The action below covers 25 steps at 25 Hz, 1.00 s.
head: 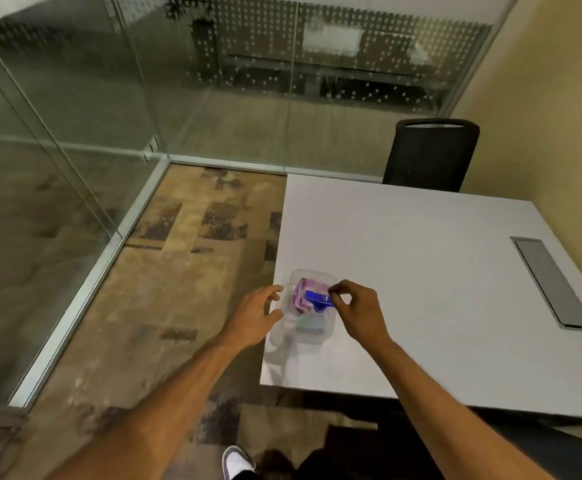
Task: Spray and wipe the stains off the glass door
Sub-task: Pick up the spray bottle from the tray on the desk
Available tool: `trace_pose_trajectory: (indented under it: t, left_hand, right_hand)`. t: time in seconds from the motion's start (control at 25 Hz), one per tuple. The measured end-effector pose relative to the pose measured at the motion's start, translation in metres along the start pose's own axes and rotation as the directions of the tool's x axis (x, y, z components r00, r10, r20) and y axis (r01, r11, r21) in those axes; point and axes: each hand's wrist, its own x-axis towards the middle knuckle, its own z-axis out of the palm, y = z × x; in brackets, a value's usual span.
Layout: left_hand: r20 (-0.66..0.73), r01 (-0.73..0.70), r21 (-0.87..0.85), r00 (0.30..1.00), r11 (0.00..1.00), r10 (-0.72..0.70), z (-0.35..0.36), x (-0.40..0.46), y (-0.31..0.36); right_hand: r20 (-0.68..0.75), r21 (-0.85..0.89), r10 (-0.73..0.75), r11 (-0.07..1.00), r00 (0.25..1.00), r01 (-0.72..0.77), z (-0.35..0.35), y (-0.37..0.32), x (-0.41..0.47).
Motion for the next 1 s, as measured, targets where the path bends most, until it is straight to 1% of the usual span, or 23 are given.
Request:
trace_pose_trajectory:
  t: [0.04, 0.12, 0.24, 0.32, 0.4, 0.52, 0.72, 0.84, 1.0]
  left_hand:
    - [0.023, 0.016, -0.024, 1.0, 1.0, -0.016, 0.006, 0.006, -0.004]
    - [0.074, 0.061, -0.061, 0.996, 0.996, -0.056, 0.016, 0.015, -0.007]
    - [0.14, 0.114, -0.078, 0.985, 0.99, -0.102, 0.042, 0.032, -0.013]
    - [0.166, 0.151, -0.095, 0.977, 0.984, -0.134, 0.061, 0.044, -0.016]
    - [0.187, 0.214, -0.11, 0.964, 0.971, -0.191, 0.081, 0.057, -0.02]
    - [0.22, 0.3, -0.093, 0.936, 0.949, -0.275, 0.103, 0.071, -0.026]
    - [0.264, 0.381, -0.044, 0.896, 0.923, -0.357, 0.124, 0.086, -0.032]
    - [0.277, 0.388, -0.018, 0.887, 0.921, -0.369, 0.131, 0.089, -0.035]
    - [0.267, 0.365, -0.021, 0.899, 0.931, -0.346, 0.134, 0.092, -0.03]
  right_hand:
    - [0.002, 0.038, 0.022, 0.999, 1.0, -0.022, 0.0, 0.007, 0.001]
    - [0.042, 0.055, 0.058, 0.997, 0.997, -0.061, -0.001, 0.017, 0.001]
    - [0.179, 0.066, 0.107, 0.991, 0.978, -0.121, 0.003, 0.032, 0.005]
    - [0.243, 0.089, 0.13, 0.984, 0.961, -0.155, 0.011, 0.037, 0.011]
    - [0.278, 0.126, 0.148, 0.974, 0.949, -0.189, 0.021, 0.044, 0.017]
    - [0.28, 0.126, 0.142, 0.975, 0.949, -0.183, 0.031, 0.05, 0.027]
    - [0.274, 0.08, 0.109, 0.988, 0.956, -0.135, 0.037, 0.053, 0.037]
    - [0.265, 0.065, 0.083, 0.992, 0.961, -0.104, 0.034, 0.054, 0.041]
    - [0.199, 0.079, 0.049, 0.995, 0.979, -0.066, 0.025, 0.05, 0.039]
